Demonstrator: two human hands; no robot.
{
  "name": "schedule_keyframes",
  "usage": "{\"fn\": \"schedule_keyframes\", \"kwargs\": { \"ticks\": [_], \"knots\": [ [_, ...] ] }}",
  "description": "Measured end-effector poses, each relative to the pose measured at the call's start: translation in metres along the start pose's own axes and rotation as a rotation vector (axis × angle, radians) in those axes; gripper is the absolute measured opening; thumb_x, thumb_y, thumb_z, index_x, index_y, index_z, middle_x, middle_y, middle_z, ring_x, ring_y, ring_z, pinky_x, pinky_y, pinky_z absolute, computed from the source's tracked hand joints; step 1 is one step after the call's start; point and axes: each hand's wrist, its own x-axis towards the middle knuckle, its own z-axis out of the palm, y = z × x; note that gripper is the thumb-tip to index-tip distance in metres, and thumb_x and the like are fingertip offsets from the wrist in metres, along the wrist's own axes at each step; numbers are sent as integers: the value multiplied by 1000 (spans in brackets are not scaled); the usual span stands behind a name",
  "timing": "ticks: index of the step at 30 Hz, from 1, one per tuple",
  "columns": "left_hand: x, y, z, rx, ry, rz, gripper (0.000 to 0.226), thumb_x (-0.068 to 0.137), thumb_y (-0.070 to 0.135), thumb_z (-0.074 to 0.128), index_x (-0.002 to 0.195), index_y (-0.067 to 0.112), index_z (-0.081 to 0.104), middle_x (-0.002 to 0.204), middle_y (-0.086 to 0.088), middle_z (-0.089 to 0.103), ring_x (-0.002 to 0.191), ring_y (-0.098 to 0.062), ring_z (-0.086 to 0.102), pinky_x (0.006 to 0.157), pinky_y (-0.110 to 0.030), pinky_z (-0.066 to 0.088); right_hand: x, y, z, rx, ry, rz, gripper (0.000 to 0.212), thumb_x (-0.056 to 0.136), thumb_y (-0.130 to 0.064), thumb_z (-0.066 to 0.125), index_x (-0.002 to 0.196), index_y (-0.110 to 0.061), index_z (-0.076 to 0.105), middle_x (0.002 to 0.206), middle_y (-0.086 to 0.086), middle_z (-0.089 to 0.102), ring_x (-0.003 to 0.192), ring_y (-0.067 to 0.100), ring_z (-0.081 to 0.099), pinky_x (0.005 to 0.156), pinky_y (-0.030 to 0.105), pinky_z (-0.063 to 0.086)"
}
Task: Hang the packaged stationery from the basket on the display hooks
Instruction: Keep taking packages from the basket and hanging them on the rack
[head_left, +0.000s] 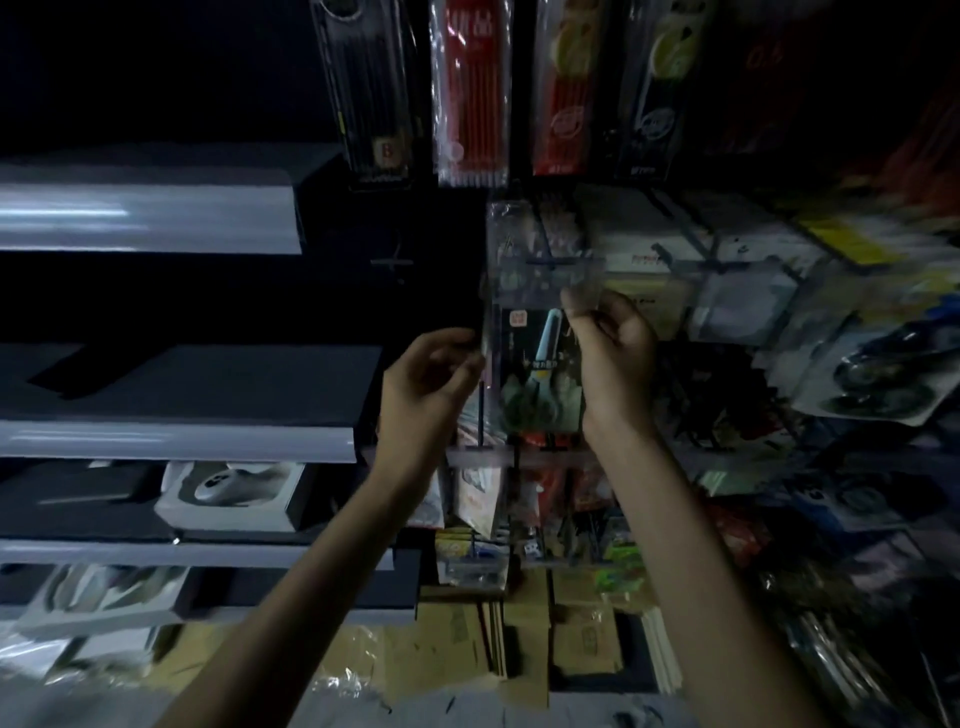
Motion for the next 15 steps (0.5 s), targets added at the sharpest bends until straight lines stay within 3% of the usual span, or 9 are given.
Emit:
{"fn": "schedule_keyframes", "kwargs": {
  "ticks": [5,9,12,15],
  "knots": [
    [8,-17,13,-74,-11,-69,17,97,14,74,114,15,75,103,-11,76,98,-24,74,80,-29,61,-1,0,2,29,13,27,25,95,-25,75,112,-7,71,97,-7,73,82,-9,67,70,9,49],
    [10,-17,17,-163,-26,-107,12,97,6,71,102,15,76,99,-8,79,89,-15,74,76,-24,61,-8,0,0,29,1,-16,20,95,-15,74,111,-6,70,100,-4,74,89,-5,70,76,12,51],
    [12,-21,18,-151,-3,-72,10,97,5,72,100,14,75,93,-2,79,86,-11,74,75,-24,60,-15,6,-4,-14,-7,-77,23,94,-11,74,115,-10,65,103,-2,74,94,2,72,79,18,55],
    [9,-26,20,-73,37,23,5,97,7,73,100,11,73,90,0,78,86,-11,74,76,-24,58,-22,17,-10,-136,-13,-136,26,94,-19,76,115,-17,62,104,-1,74,94,8,72,78,21,56]
  ]
}}
